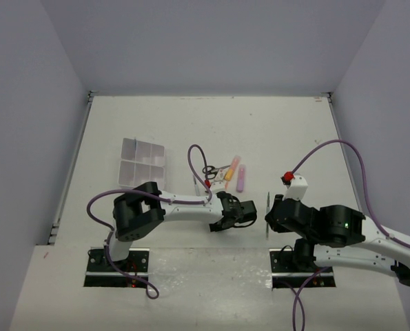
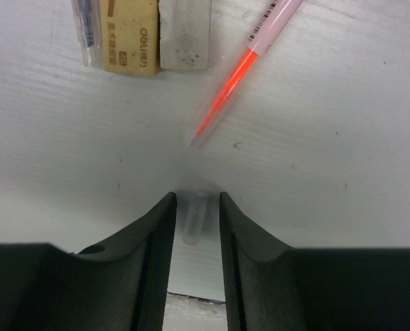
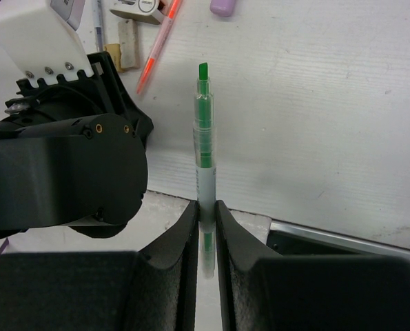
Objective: Sort the stationery into containers
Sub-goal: Close the pen cap on the pen.
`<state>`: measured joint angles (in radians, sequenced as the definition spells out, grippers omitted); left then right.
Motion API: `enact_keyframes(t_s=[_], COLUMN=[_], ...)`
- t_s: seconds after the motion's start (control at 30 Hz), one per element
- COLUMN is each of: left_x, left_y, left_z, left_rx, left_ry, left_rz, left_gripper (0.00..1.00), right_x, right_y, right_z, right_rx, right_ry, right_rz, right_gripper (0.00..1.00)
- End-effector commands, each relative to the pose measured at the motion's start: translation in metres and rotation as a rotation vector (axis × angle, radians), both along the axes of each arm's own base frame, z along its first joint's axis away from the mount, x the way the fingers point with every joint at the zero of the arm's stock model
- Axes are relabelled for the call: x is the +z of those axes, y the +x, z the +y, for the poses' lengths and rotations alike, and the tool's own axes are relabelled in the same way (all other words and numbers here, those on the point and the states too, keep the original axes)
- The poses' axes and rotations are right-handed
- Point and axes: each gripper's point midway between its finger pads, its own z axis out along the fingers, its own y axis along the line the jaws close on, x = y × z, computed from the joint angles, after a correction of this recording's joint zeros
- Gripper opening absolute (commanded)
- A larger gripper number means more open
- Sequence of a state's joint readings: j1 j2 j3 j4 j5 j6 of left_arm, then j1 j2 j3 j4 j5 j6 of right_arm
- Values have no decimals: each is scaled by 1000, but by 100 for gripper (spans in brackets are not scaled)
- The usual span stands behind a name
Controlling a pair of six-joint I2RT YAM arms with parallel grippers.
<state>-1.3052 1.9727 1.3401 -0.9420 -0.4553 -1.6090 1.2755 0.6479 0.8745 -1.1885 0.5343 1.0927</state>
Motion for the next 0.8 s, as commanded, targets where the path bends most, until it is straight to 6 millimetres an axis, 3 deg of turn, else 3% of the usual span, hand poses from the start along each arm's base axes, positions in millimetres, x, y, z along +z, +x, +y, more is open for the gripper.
enact_keyframes(t_s=[0.0,0.4,0.63,0.77], left_x=[-2,-13,-14,0], left_y=[-8,-19,-20,-12], left_z=[-3,-2,3,7], left_rx=[-32,-58,-54,-57], left_ry=[-25,-6,1,-24], left_rz=[23,80,80,23], left_gripper=[33,26,2,0], right_x=[1,1,2,2], right_y=[8,8,8,7], right_z=[0,0,0,1], right_rx=[-47,-49,-46,-37], right_ry=[8,8,12,21], right_rz=[-27,-29,-30,-30], right_gripper=[0,0,0,0])
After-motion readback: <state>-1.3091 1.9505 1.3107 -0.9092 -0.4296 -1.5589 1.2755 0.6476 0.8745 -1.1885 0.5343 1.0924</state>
